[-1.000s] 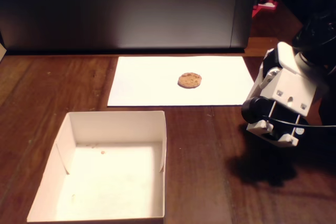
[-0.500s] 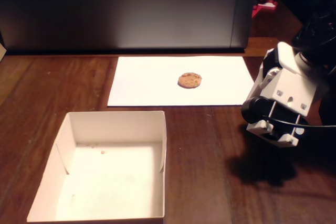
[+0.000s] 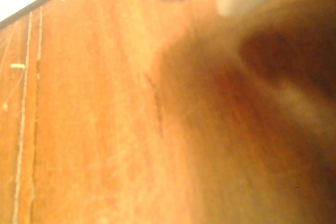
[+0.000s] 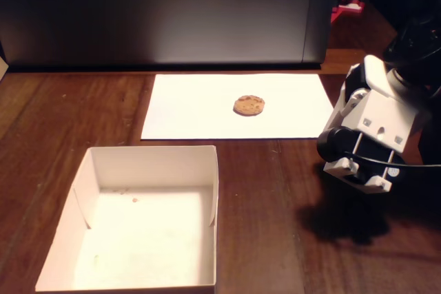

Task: Grasp a mini cookies block and put it in the white box.

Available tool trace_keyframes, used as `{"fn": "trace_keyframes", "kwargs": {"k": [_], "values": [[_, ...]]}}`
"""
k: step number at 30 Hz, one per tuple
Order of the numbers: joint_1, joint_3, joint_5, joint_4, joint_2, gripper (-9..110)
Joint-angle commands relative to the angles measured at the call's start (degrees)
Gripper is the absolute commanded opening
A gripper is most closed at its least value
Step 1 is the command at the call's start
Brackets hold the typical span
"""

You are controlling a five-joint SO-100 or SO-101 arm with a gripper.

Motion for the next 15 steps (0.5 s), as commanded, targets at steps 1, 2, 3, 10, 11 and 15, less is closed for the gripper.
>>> {"fn": "trace_keyframes", "kwargs": {"k": [1, 2, 3, 10, 11, 15], "values": [[-0.5, -0.5, -0.6, 1.2, 4.1, 0], [-0.5, -0.5, -0.8, 1.1, 4.1, 0], [-0.5, -0.5, -0.9, 1.1, 4.1, 0], [-2.5, 1.9, -5.4, -10.5, 4.1, 0], [-2.5, 1.9, -5.6, -12.6, 4.1, 1], [-3.5, 0.4, -10.4, -23.6, 4.1, 2]]}}
